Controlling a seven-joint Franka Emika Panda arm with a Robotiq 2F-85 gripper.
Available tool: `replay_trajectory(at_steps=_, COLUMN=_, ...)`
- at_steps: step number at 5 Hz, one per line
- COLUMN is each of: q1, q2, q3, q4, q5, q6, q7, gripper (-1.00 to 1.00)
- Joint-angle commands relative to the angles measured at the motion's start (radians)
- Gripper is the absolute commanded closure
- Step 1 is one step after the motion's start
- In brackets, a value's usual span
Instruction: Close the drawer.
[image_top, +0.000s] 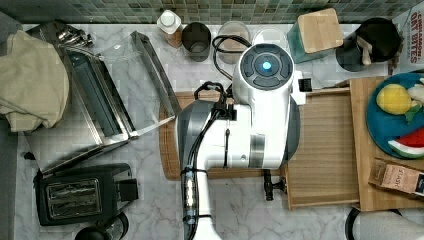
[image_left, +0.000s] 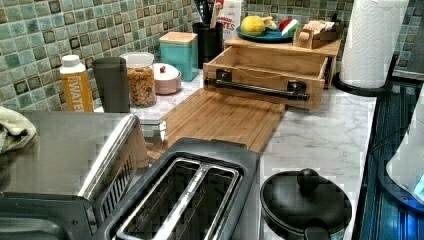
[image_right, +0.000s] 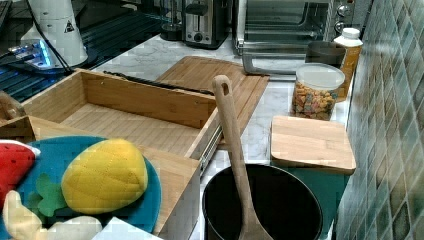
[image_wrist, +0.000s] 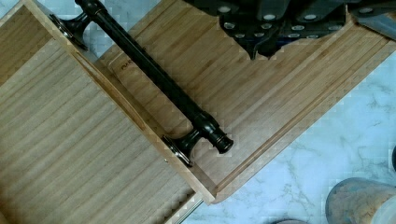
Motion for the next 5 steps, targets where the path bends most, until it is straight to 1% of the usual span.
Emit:
replay_trajectory(at_steps=1, q1=-0.002, q2=0.000, q3=-0.002, q4=-0.009, q5=-0.002, q6=0.000, q7=0.000, gripper=1.00)
replay_trajectory(at_steps=2, q1=0.002, q2=0.007, q3=0.011, q4=-0.048, q5=0.019, q6=0.020, q7=-0.163, gripper=1.00)
replay_trajectory(at_steps=3, q1=0.003, q2=-0.022, q3=0.028, q4=-0.128, q5=0.073, q6=0.089, q7=-0.322, gripper=1.00)
replay_trajectory(at_steps=4, q1=0.020, q2=-0.028, q3=0.041, q4=-0.209, q5=0.052, q6=0.210, q7=-0.419, gripper=1.00)
replay_trajectory(at_steps=5, q1=0.032, q2=-0.005, q3=0.044, q4=-0.254, q5=0.011, q6=0.264, q7=-0.422, gripper=1.00)
